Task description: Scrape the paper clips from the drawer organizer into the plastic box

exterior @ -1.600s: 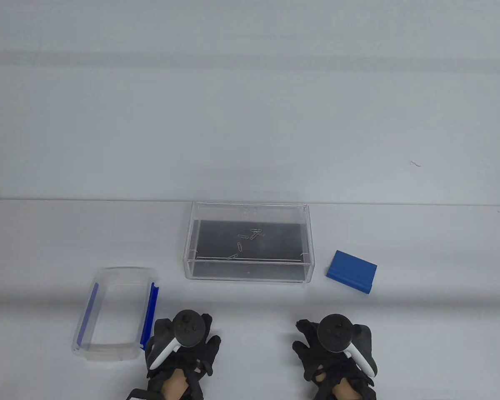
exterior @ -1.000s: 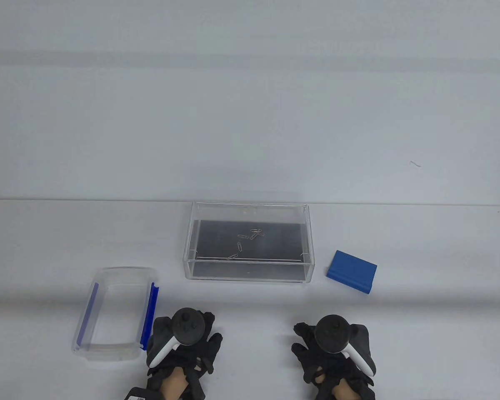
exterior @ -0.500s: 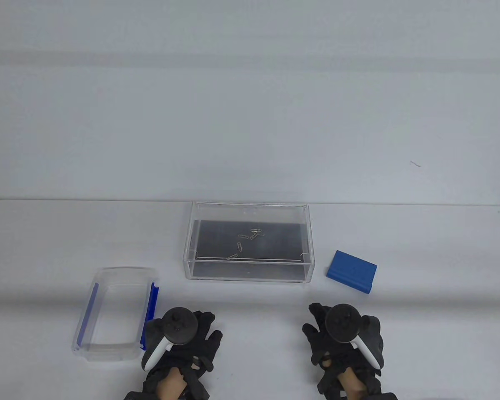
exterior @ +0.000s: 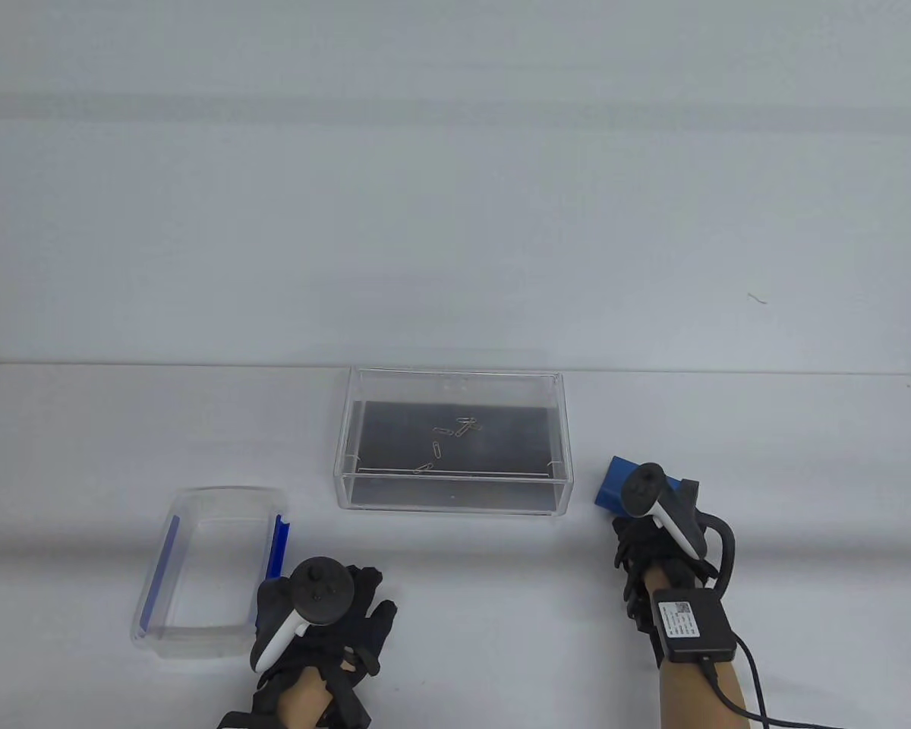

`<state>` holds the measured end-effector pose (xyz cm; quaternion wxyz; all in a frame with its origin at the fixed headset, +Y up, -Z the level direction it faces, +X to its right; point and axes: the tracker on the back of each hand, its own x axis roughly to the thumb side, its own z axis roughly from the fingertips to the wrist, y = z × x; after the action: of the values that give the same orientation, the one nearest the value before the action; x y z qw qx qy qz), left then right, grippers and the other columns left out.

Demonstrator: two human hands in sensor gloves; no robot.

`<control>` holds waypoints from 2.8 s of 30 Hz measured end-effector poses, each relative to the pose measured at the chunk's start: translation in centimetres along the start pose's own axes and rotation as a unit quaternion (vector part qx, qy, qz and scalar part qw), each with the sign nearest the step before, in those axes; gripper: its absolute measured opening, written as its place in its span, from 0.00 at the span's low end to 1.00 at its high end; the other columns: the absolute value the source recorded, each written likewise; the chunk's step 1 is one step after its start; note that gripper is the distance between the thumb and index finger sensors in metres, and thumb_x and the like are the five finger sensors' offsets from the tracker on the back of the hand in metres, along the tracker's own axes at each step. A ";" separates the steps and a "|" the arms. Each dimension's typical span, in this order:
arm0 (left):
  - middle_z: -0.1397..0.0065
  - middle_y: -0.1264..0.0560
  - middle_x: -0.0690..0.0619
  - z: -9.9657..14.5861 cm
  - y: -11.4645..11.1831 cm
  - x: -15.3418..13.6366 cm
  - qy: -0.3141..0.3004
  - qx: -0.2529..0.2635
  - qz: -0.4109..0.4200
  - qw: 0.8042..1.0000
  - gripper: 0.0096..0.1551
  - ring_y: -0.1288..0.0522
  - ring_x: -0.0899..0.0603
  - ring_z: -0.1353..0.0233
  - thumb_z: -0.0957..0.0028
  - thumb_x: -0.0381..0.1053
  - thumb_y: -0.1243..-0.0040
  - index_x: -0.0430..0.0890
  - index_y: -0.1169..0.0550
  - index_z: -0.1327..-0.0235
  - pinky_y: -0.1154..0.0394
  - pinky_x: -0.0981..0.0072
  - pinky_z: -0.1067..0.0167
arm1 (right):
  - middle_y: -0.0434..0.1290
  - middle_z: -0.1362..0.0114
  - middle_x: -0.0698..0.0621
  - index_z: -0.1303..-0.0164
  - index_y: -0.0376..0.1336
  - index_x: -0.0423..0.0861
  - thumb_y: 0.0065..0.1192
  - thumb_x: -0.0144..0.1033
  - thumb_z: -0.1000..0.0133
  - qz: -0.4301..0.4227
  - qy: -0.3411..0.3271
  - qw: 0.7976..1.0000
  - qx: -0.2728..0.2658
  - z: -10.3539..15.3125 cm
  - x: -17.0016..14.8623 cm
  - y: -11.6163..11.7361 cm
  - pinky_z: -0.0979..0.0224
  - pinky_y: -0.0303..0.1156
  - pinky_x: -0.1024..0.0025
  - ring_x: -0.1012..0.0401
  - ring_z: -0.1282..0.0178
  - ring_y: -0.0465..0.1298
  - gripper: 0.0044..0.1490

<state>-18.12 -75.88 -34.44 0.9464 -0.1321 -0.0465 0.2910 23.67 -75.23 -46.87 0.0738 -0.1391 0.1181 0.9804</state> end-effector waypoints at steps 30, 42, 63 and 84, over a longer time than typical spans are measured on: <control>0.24 0.46 0.42 0.0 0.4 -0.6 0.010 -0.005 0.014 1.000 0.41 0.47 0.28 0.23 0.50 0.63 0.51 0.45 0.41 0.27 0.39 0.38 0.31 | 0.62 0.29 0.45 0.30 0.47 0.46 0.51 0.44 0.50 -0.004 0.036 0.996 -0.080 -0.3 0.5 -3.6 0.25 0.62 0.49 0.48 0.31 0.69 0.39; 0.25 0.43 0.42 0.3 1.3 -0.6 -0.007 0.016 0.031 0.999 0.39 0.43 0.29 0.24 0.50 0.62 0.50 0.45 0.38 0.29 0.37 0.39 0.32 | 0.73 0.45 0.48 0.31 0.52 0.44 0.48 0.60 0.53 -0.293 -0.025 0.942 -0.161 2.9 5.3 -10.5 0.42 0.74 0.58 0.60 0.60 0.77 0.45; 0.26 0.41 0.42 0.3 2.3 -1.5 -0.002 0.033 0.024 0.999 0.38 0.42 0.29 0.25 0.50 0.62 0.50 0.45 0.36 0.30 0.36 0.40 0.32 | 0.74 0.47 0.52 0.29 0.48 0.42 0.48 0.60 0.48 -0.330 -0.001 0.944 0.021 -1.7 14.1 -5.4 0.54 0.79 0.66 0.65 0.71 0.79 0.45; 0.26 0.41 0.42 0.3 2.5 -1.6 -0.004 0.038 0.026 0.999 0.38 0.42 0.29 0.25 0.50 0.62 0.50 0.45 0.35 0.30 0.36 0.40 0.32 | 0.75 0.47 0.51 0.27 0.46 0.45 0.48 0.58 0.47 -0.320 -0.097 0.941 0.055 0.3 22.1 -3.6 0.54 0.79 0.66 0.65 0.72 0.80 0.44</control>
<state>-20.87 -74.71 -34.90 0.9428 -0.0962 -0.0355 0.3173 3.27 -69.22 -53.77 0.4021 -0.0696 0.1138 0.9058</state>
